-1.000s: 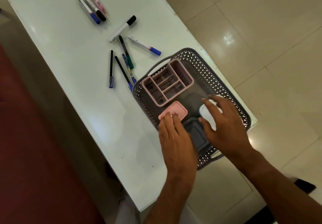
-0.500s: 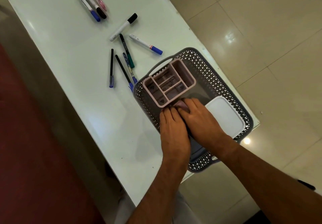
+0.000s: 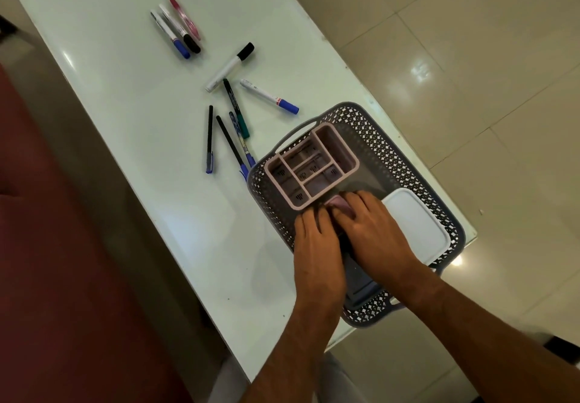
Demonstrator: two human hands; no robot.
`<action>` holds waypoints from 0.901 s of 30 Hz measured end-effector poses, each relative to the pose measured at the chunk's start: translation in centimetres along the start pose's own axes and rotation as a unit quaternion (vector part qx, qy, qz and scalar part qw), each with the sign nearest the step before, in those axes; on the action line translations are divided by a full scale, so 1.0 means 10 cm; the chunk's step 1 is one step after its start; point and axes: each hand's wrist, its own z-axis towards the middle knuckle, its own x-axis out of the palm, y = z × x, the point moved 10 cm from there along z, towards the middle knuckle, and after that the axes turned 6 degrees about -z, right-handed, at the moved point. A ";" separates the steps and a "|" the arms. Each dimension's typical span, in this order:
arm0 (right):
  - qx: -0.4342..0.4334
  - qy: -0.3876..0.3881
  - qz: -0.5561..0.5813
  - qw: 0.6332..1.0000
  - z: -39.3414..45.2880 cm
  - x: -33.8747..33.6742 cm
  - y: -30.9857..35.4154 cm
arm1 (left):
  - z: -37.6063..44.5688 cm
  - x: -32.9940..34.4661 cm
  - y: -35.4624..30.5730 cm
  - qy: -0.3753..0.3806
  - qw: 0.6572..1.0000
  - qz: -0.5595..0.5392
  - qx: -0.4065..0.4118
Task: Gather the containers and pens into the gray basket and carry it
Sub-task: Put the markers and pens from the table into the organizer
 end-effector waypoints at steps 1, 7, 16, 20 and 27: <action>-0.001 -0.002 0.004 1.000 0.00 -0.01 0.00 | -0.01 -0.03 -0.01 0.005 1.000 -0.005 0.008; 0.026 -0.156 0.045 0.986 -0.11 -0.40 -0.01 | -0.06 -0.12 -0.18 0.052 0.997 -0.005 0.060; 0.107 -0.351 0.182 0.912 0.29 -1.19 0.33 | 0.06 -1.07 0.18 -0.126 0.968 -0.164 0.144; 0.160 -0.327 0.209 0.908 0.93 -1.29 0.51 | 0.57 -1.58 0.69 -0.167 0.964 -0.175 0.111; 0.225 -0.188 0.195 0.936 2.25 -1.08 0.48 | 1.95 -2.24 1.13 -0.140 0.983 -0.105 0.050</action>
